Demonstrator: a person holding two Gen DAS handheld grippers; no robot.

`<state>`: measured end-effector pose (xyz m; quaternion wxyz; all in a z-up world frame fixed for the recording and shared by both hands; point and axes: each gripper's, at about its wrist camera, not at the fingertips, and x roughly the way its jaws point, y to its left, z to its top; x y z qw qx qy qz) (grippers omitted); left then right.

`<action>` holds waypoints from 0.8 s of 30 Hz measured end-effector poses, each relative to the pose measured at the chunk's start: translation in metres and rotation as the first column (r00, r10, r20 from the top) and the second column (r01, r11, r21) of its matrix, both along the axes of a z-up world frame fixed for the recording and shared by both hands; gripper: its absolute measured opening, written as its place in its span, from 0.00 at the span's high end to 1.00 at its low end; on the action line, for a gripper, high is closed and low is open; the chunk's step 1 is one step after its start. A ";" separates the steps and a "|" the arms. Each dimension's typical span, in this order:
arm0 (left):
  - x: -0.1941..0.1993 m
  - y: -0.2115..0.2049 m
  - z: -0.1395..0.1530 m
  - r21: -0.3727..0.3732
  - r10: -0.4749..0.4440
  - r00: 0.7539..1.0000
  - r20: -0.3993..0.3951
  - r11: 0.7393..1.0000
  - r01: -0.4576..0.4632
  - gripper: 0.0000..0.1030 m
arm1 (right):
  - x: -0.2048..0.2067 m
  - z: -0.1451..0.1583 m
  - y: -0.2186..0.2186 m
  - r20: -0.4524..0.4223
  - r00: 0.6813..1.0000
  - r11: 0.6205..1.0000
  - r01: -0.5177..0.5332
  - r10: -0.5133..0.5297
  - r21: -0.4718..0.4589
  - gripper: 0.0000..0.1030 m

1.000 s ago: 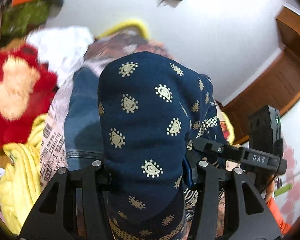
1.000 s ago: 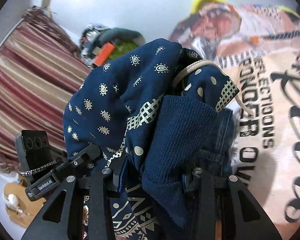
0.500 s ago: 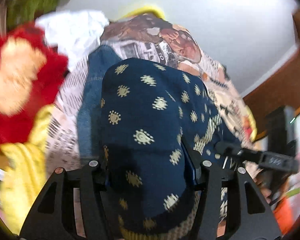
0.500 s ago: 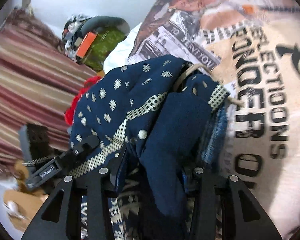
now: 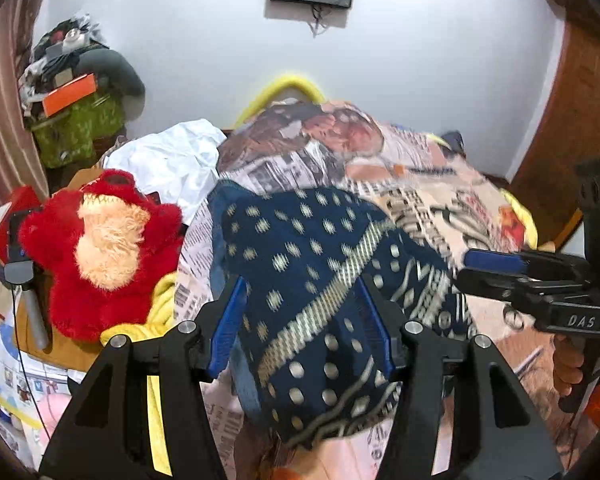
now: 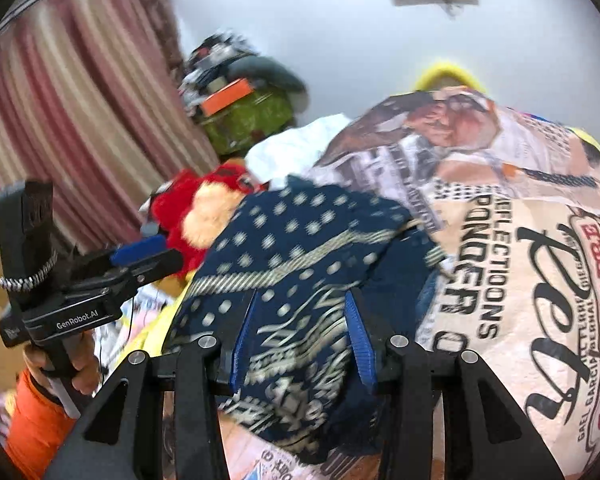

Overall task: Fold large clothes
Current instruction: 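Lower the folded hoodie onto the bed and open both grippers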

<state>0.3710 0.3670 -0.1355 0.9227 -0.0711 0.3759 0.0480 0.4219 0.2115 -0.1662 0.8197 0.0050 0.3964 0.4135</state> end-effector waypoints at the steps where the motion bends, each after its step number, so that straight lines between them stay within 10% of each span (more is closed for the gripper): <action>1: 0.000 -0.003 -0.007 0.013 -0.001 1.000 -0.020 1.000 0.001 0.46 | -0.003 -0.005 0.005 -0.002 1.000 1.000 -0.012 0.012 -0.017 0.61; 12: -0.040 -0.013 -0.046 0.022 0.033 0.994 -0.106 0.999 -0.031 0.43 | -0.020 -0.066 -0.010 -0.038 0.999 0.980 -0.032 0.024 -0.199 0.61; 17: -0.068 -0.025 -0.028 0.036 0.065 0.991 -0.115 0.997 -0.062 0.43 | -0.047 -0.044 -0.038 0.029 1.000 0.973 -0.002 0.009 -0.231 0.61; 24: -0.133 -0.063 0.061 0.008 0.091 0.991 0.103 0.996 -0.092 0.43 | -0.103 0.045 -0.087 0.103 0.994 0.999 0.043 -0.040 -0.027 0.61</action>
